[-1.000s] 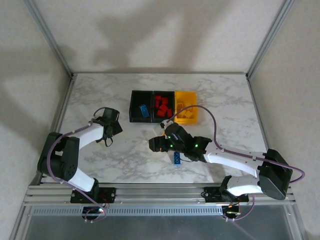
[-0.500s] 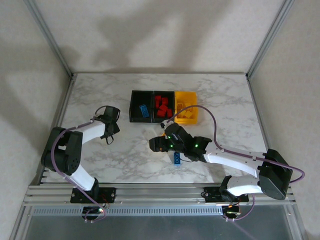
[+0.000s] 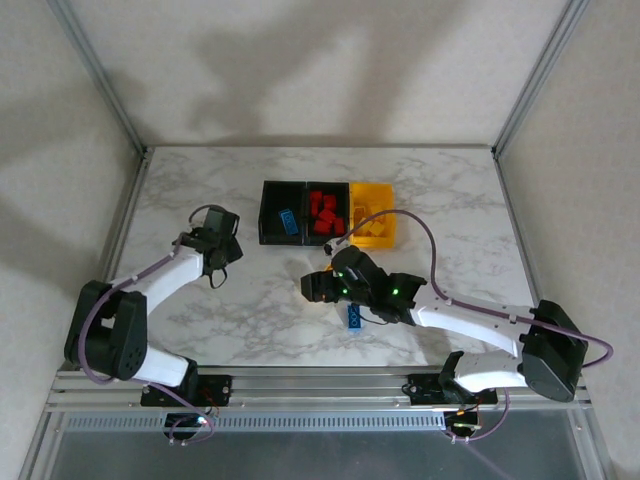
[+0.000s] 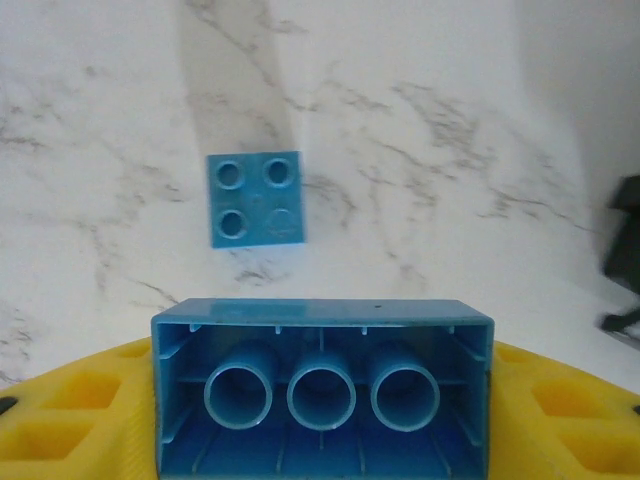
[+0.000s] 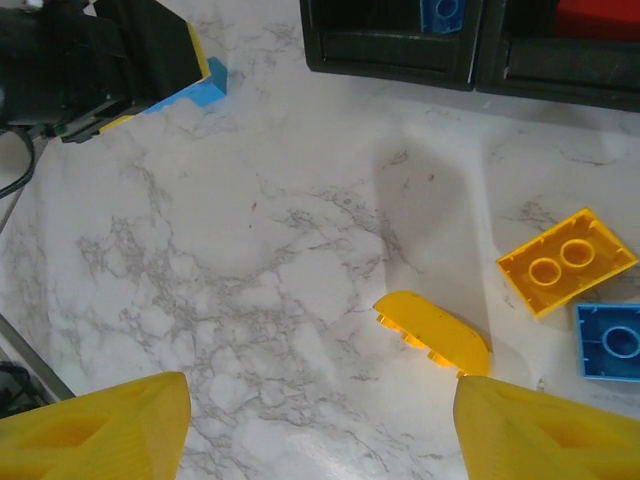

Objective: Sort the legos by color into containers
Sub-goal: Pick up the lego from the middle-left of the table, then place the lego in the container.

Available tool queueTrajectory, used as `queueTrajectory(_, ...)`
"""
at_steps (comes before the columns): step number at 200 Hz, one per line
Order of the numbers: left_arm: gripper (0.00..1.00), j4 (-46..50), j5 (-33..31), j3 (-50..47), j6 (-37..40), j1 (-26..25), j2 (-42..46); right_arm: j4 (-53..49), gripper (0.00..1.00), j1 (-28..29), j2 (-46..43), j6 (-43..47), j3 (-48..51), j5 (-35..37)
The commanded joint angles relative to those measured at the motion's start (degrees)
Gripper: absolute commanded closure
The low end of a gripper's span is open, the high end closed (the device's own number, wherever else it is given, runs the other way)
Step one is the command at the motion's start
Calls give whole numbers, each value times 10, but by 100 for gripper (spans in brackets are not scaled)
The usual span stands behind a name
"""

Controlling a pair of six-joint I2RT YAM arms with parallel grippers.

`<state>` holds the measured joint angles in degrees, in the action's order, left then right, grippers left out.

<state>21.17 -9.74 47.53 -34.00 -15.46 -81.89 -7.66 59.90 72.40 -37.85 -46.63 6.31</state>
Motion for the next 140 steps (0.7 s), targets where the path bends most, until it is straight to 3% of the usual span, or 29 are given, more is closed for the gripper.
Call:
queueTrajectory(1,49,41,12,51,8,-27,11,-10,30,5,-22,-4,-8,24)
queueTrajectory(84,49,59,29,230,5,-120,-113,-19,30,3,-50,-14,9,42)
queueTrajectory(140,49,69,32,334,6,-132,-220,-28,30,0,-57,-15,12,48)
